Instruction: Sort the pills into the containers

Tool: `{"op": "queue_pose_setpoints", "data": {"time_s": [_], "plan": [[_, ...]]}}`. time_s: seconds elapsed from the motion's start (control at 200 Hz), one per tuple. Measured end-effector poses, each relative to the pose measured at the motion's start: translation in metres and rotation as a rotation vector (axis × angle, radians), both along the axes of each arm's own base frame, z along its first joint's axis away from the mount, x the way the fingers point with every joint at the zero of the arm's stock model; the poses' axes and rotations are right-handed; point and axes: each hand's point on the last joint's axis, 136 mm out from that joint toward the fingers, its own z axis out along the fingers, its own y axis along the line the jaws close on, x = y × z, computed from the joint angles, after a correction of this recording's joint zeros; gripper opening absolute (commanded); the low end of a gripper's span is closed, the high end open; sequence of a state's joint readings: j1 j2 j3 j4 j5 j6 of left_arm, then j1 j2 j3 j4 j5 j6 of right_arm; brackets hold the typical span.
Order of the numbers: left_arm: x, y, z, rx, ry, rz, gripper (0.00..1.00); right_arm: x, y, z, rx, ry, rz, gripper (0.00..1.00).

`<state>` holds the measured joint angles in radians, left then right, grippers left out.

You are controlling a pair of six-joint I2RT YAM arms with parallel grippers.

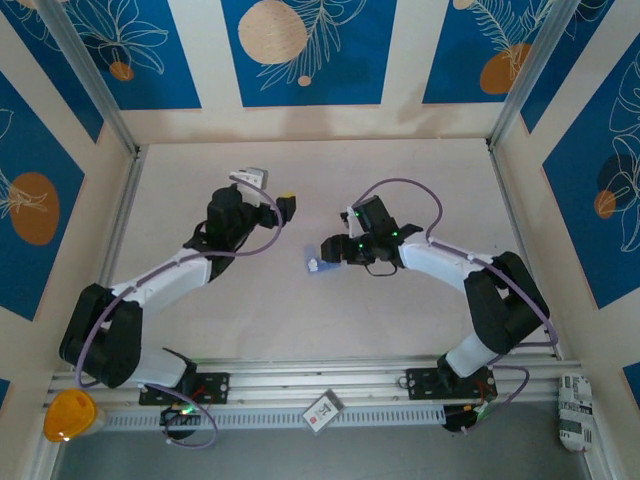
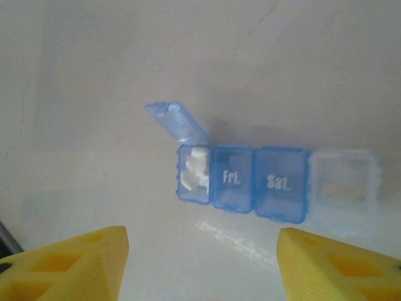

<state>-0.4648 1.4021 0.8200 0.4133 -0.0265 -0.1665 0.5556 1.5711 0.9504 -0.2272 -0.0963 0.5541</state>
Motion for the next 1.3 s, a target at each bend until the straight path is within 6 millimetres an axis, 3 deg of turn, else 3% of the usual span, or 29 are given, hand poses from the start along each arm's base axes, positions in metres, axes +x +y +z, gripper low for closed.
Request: {"op": "queue_pose_setpoints", "data": {"time_s": [0.305, 0.56, 1.11, 1.3], "plan": [[0.001, -0.008, -0.022, 0.055, 0.094, -0.041, 1.0, 0.023, -0.011, -0.024, -0.142, 0.019, -0.05, 0.58], [-0.001, -0.016, -0.041, 0.089, 0.163, -0.095, 1.0, 0.024, -0.019, -0.044, -0.225, 0.04, -0.047, 0.57], [-0.006, -0.022, -0.071, 0.134, 0.263, -0.144, 0.99, 0.027, -0.011, -0.052, -0.341, -0.016, -0.014, 0.54], [-0.004, -0.024, -0.076, 0.165, 0.286, -0.156, 0.91, 0.029, -0.012, -0.054, -0.36, -0.024, -0.015, 0.54]]}}
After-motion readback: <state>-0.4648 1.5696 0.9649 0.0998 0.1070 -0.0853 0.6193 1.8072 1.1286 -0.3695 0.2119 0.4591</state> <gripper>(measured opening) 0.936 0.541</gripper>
